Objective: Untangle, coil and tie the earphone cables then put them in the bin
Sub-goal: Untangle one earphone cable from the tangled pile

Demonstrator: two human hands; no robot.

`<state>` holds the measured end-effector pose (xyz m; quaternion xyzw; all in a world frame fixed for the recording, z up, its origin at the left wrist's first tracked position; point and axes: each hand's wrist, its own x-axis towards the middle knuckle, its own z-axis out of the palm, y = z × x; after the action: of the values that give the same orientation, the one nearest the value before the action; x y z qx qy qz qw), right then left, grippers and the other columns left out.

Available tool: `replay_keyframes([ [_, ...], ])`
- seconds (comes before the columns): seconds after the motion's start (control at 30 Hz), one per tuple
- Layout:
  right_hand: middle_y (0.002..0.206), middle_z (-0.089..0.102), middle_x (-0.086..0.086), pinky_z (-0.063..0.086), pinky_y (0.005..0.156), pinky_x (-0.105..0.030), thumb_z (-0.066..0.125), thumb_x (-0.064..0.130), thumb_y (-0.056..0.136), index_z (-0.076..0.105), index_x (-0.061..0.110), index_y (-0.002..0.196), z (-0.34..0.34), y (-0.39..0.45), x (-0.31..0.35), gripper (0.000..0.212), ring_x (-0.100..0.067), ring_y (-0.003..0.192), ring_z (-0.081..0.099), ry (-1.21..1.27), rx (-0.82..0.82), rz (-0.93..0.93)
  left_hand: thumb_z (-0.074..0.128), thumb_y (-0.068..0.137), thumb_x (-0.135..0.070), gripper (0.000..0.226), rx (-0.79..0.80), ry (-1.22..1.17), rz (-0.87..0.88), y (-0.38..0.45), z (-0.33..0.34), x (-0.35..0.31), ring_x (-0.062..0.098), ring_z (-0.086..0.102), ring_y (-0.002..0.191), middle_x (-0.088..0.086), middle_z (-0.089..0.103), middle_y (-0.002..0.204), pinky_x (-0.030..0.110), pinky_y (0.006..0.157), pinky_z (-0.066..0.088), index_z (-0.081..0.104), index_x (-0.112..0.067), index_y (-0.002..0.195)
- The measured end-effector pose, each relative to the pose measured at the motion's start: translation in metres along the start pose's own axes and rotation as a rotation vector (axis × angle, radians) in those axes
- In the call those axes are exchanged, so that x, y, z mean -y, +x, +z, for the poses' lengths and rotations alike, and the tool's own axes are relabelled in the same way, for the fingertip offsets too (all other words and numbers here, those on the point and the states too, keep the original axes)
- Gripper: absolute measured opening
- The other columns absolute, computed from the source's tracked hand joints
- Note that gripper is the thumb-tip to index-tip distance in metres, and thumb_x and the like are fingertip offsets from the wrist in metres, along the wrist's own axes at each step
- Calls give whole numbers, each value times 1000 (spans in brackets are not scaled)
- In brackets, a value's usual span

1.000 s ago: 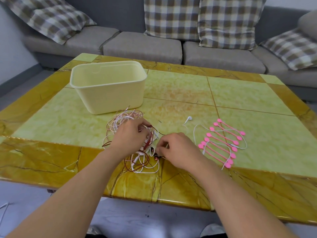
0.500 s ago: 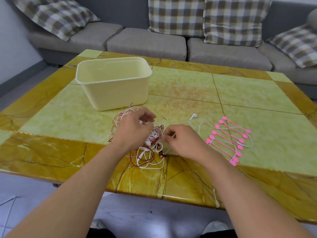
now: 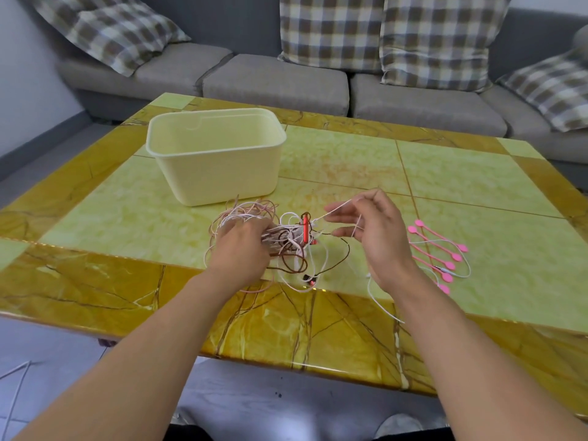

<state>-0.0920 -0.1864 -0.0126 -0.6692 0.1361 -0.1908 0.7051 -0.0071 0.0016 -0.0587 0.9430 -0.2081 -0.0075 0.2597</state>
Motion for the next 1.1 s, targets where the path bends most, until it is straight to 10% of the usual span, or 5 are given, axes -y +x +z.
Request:
replay_keyframes([
  [0.27, 71, 68, -6, 62, 67, -36, 40, 13, 109, 48, 8, 102, 1, 0, -2, 12, -33, 73, 75, 63, -32, 68, 42, 81, -22, 48, -7, -71, -52, 2, -4, -8, 21, 60, 119, -6, 71, 121, 50, 120, 18, 68, -28, 121],
  [0.53, 87, 69, -15, 64, 75, -41, 41, 17, 110, 47, 9, 109, 4, -2, 0, 10, -35, 77, 76, -34, 68, 106, 48, 81, -49, 39, -244, 36, 118, -5, -11, -28, 19, 55, 111, -12, 68, 111, 40, 100, 32, 72, -33, 107],
  [0.9, 69, 66, -3, 62, 67, -42, 37, 13, 110, 45, 12, 100, -3, -2, -4, 13, -33, 72, 76, 17, -119, -29, 71, 89, -44, 28, 16, -12, 100, -6, -3, -28, 22, 64, 102, -4, 72, 108, 43, 99, 45, 72, -27, 112],
  [1.1, 60, 55, 6, 53, 64, -35, 56, 27, 104, 55, 16, 99, -3, 0, -12, 12, -21, 67, 66, -192, 91, 140, 70, 88, -28, 22, 34, -163, 48, -7, 1, -28, 24, 61, 105, -3, 69, 111, 44, 96, 48, 75, -24, 110],
])
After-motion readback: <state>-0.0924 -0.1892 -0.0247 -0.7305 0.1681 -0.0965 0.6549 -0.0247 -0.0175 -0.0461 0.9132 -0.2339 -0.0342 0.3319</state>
